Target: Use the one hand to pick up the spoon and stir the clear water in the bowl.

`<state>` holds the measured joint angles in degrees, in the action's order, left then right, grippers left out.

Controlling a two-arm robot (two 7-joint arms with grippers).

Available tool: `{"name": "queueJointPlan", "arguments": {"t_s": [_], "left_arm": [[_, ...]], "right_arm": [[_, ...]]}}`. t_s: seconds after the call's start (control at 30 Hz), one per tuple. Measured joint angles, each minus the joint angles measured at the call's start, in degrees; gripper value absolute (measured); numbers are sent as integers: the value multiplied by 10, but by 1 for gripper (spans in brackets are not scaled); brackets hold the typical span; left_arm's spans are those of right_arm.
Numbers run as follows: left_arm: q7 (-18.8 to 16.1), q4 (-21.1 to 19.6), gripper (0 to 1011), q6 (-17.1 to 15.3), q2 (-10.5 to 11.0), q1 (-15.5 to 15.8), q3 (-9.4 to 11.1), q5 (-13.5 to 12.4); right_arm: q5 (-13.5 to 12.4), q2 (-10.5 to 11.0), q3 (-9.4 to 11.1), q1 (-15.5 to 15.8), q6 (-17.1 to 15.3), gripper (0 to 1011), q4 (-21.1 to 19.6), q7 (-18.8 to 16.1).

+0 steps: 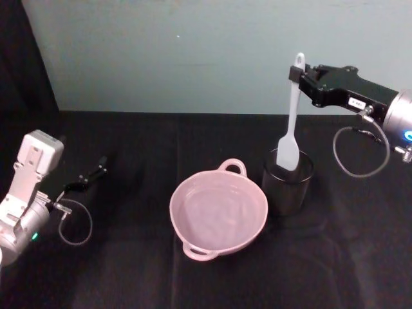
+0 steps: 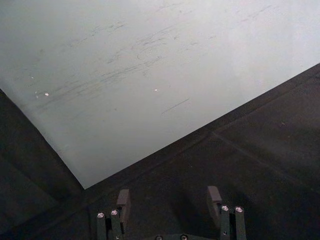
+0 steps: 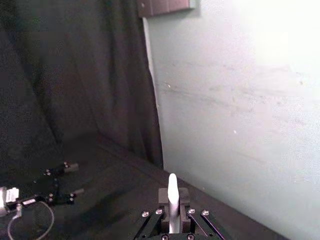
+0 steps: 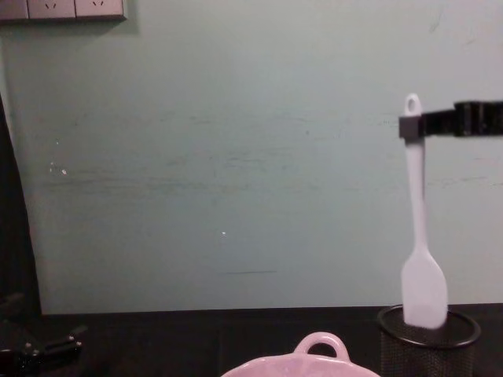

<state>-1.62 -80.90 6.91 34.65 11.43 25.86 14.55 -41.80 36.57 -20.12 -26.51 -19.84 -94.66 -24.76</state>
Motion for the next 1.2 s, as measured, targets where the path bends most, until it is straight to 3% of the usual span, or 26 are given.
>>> {"name": "queueJointPlan", "arguments": {"t_s": [0.5, 0.87, 1.2], "left_arm": [[0, 0, 1005, 0, 0, 0, 0, 0], [0, 0, 1005, 0, 0, 0, 0, 0], [0, 0, 1005, 0, 0, 0, 0, 0]], "right_arm": [[-40, -1, -11, 5, 22, 123, 81, -16], [-71, -18, -24, 2, 53, 123, 146, -41], [-109, -35, -24, 4, 73, 123, 199, -62]]}}
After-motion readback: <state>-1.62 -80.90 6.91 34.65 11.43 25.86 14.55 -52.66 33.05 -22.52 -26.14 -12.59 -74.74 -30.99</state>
